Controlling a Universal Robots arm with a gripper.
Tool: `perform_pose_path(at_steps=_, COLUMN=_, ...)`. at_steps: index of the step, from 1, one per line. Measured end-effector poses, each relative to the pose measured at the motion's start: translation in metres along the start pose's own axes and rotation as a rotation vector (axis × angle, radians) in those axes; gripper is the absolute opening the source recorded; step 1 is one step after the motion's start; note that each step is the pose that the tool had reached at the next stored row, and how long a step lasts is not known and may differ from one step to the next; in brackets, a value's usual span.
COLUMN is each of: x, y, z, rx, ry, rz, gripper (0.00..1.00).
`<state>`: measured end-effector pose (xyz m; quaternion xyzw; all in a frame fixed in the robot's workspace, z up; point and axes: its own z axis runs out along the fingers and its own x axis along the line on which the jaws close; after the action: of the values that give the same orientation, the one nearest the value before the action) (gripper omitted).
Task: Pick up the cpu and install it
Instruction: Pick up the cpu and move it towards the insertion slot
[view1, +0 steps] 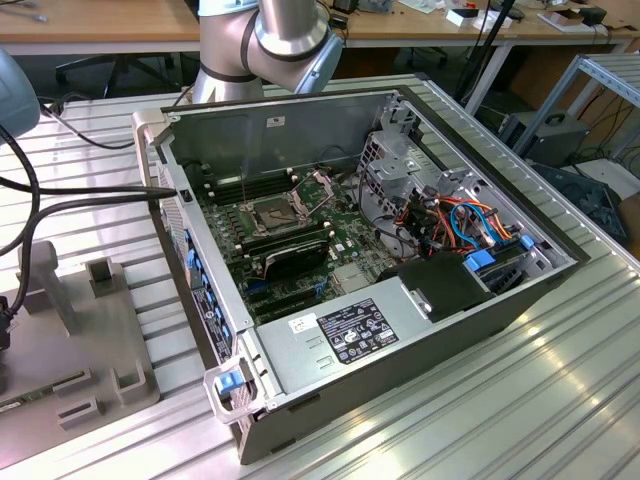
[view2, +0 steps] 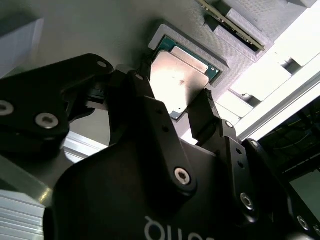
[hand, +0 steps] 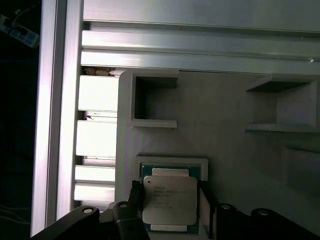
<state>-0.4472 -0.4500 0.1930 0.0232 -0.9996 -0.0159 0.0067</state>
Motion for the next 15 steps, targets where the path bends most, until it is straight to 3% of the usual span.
perform_pose_path(at_steps=4, x=0.0001, y=0.0002, z=-0.0062, rx=0.0001, ry=0.0001, rz=0.000, gripper=0.54)
perform_pose_path(at_steps=15, x=0.0006, y=0.0015, z=-0.0481, rx=0.0000, ry=0.0001, rz=0.000, gripper=0.54)
